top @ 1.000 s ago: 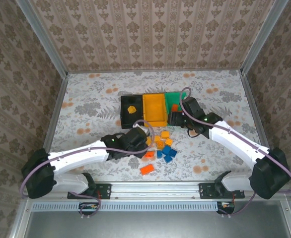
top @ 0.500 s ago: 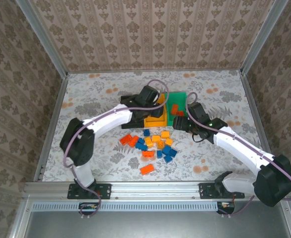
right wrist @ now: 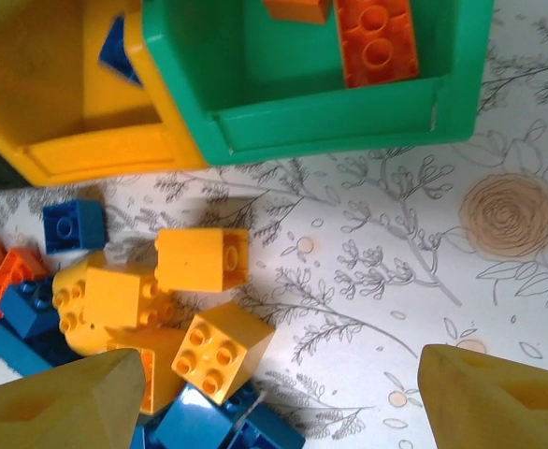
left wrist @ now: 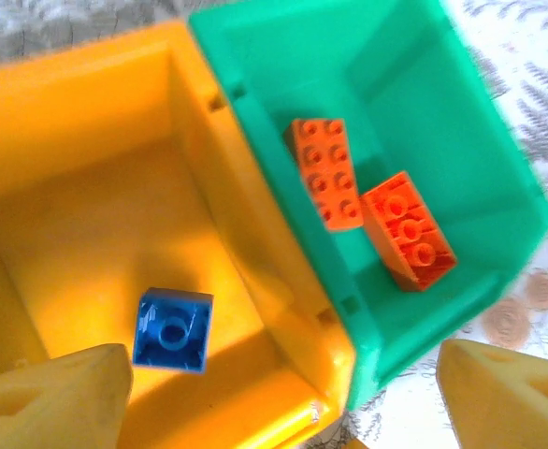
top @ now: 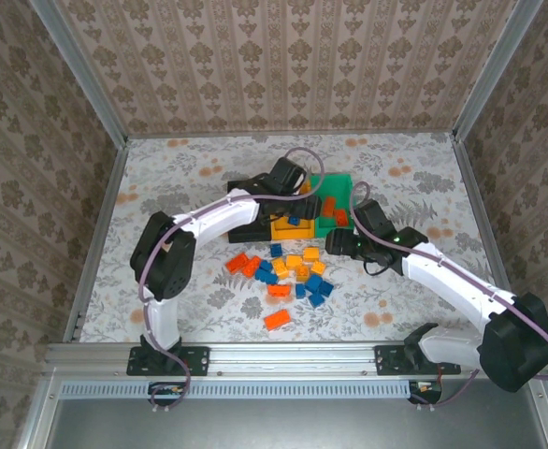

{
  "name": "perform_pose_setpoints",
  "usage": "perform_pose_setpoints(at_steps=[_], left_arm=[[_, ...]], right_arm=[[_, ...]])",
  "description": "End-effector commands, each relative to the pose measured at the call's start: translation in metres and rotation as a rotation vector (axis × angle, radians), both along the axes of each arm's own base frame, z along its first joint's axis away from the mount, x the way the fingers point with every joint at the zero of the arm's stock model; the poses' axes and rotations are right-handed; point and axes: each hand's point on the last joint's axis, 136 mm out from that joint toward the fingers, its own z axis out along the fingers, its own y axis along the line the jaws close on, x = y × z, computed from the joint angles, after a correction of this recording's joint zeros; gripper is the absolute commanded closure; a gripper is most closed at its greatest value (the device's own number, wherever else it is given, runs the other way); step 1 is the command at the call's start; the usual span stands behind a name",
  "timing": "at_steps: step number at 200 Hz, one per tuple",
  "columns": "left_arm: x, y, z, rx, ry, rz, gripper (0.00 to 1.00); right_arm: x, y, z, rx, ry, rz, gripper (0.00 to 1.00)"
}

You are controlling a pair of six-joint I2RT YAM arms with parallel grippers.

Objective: Sort the legos into containers by color

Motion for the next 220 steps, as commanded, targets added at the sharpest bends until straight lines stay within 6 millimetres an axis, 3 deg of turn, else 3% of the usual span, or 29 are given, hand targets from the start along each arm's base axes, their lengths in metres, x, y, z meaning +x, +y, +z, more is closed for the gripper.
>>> perform_pose_setpoints(at_steps=[1,31,52,72,97,142,194,220], left_arm=[[-0.017,0.005,0.069,-0.144,-0.094,-0.019,0.00],[-0.054,0.030,0.091,-0.179,-0.145,-0.014,0.00],[-0.080,0.055,0.083,-0.152,-0.159,0.019,0.00],[-0.102,0.078,0.073,-0.135,-0.164,0.043,0.00],[-0.120,0.107,0.059,-0.129,-0.152,0.097,0.00],[-0.137,0.142,0.043,-0.123,-0.145,0.172,0.00],[-0.139,0.150,0.031,-0.117,-0.127,0.199,0.00],[-0.140,0.151,0.029,-0.108,-0.125,0.199,0.00]], right_arm=[[-0.033,0.011,-0.010,-0.005,0.087,0.123,0.22],[-0.068,0.022,-0.028,-0.083,0.154,0.252,0.23],[-0.090,0.031,-0.043,-0.106,0.206,0.323,0.24],[-0.098,0.032,-0.057,-0.170,0.226,0.352,0.24],[-0.095,0.034,-0.066,-0.204,0.223,0.357,0.29],[-0.080,0.032,-0.070,-0.268,0.178,0.315,0.28],[-0.063,0.040,-0.072,-0.246,0.158,0.259,0.27],[-0.062,0.026,-0.086,-0.302,0.205,0.225,0.30]])
